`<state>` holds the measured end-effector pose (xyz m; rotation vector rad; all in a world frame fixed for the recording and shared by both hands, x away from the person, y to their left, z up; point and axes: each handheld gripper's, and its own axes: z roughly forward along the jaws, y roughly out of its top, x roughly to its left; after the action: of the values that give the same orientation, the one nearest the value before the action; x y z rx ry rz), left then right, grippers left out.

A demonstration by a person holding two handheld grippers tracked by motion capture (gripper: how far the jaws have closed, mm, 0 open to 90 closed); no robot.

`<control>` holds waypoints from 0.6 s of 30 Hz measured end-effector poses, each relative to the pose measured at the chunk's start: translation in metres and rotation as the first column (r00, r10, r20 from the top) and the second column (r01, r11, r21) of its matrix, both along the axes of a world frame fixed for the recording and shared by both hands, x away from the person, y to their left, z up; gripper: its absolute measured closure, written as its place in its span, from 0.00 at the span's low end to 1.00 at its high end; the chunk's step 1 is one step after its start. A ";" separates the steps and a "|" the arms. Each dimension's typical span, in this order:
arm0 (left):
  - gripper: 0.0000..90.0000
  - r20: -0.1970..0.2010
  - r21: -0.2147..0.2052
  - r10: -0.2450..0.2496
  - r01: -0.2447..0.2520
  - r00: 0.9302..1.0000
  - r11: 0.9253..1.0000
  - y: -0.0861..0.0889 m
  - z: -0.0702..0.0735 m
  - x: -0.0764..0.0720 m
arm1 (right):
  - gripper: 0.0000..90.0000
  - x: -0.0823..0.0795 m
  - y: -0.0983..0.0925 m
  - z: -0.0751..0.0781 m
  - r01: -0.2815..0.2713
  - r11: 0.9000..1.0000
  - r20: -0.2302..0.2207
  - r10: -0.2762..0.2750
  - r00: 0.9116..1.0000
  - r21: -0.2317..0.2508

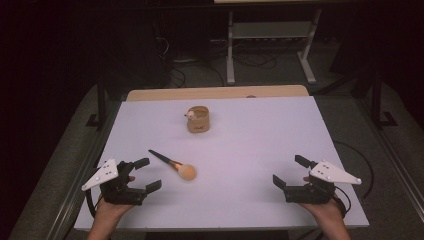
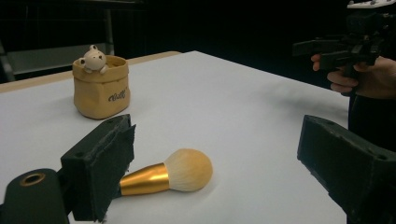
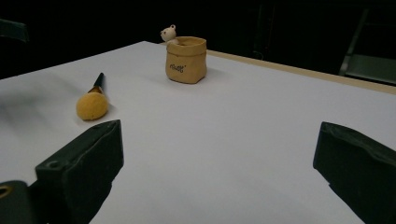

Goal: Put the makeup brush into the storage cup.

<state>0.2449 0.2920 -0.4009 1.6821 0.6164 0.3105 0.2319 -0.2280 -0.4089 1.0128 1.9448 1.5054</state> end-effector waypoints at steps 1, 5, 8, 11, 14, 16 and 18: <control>0.12 0.000 0.000 0.000 0.000 1.000 1.000 0.000 0.000 0.000 | 0.01 0.000 0.000 0.000 -0.001 1.000 0.001 0.001 1.000 0.001; 0.12 0.005 0.005 -0.011 0.011 1.000 1.000 -0.003 0.000 0.001 | 0.01 0.000 0.001 0.000 -0.013 1.000 -0.003 0.013 1.000 0.001; 0.12 0.007 0.005 -0.014 0.014 1.000 1.000 -0.005 0.001 0.002 | 0.01 -0.001 0.002 -0.001 -0.015 1.000 -0.001 0.015 1.000 0.006; 0.12 0.009 0.014 -0.031 0.031 0.999 0.999 -0.008 0.001 0.002 | 0.01 -0.002 0.003 0.001 -0.017 1.000 0.003 0.017 1.000 -0.007; 0.12 0.011 0.026 -0.033 0.033 0.999 0.999 -0.009 0.003 0.004 | 0.01 -0.002 0.003 0.001 -0.015 1.000 0.003 0.015 1.000 0.003; 0.12 0.013 0.018 -0.044 0.044 0.999 0.999 -0.012 0.005 0.008 | 0.01 -0.002 0.002 0.000 -0.013 1.000 -0.002 0.013 1.000 0.002; 0.12 0.012 0.013 -0.047 0.047 0.999 0.999 -0.013 0.006 0.010 | 0.01 -0.002 0.002 0.000 -0.007 1.000 -0.003 0.007 1.000 0.008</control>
<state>0.2547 0.2790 -0.3951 1.7032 0.5666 0.2913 0.2297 -0.2263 -0.4088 1.0135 1.9478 1.5180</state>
